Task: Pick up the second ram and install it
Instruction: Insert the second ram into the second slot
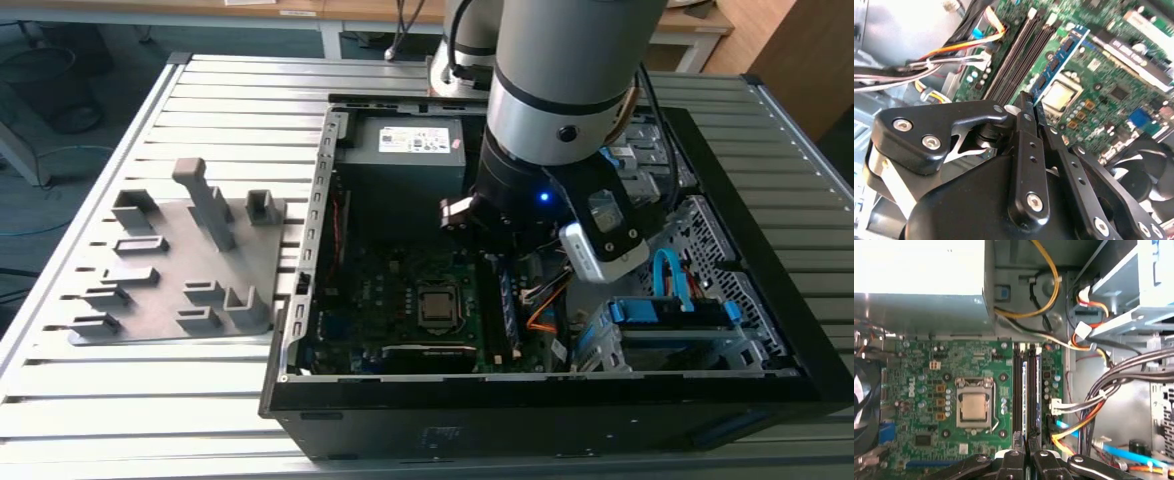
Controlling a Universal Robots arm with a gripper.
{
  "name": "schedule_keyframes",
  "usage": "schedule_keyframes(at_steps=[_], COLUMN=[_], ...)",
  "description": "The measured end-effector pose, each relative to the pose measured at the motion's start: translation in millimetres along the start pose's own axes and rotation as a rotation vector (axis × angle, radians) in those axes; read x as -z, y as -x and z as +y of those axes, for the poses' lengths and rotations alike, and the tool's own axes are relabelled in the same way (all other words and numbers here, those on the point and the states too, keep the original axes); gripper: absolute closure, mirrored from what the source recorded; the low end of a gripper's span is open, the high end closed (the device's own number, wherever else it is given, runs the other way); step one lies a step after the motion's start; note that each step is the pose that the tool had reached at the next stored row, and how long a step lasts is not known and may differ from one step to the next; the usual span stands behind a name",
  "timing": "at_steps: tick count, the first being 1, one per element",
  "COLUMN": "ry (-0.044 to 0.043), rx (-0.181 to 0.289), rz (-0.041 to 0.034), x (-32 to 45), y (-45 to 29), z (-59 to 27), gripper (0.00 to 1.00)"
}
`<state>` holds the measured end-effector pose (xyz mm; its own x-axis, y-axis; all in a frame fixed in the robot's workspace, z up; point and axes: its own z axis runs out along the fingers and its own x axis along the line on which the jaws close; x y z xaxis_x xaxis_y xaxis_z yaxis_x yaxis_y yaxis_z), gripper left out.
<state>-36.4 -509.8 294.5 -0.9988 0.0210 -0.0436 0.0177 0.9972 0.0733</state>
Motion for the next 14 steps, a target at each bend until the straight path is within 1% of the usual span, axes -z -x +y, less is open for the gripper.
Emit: schedule_keyframes(at_steps=[8, 14], ry=[-0.0012, -0.001], rx=[0.0, -0.003], rz=[0.0001, -0.0002], x=[-0.2, -3.3], y=[0.1, 1.8], z=[0.0, -0.2], gripper=[0.86, 0.86])
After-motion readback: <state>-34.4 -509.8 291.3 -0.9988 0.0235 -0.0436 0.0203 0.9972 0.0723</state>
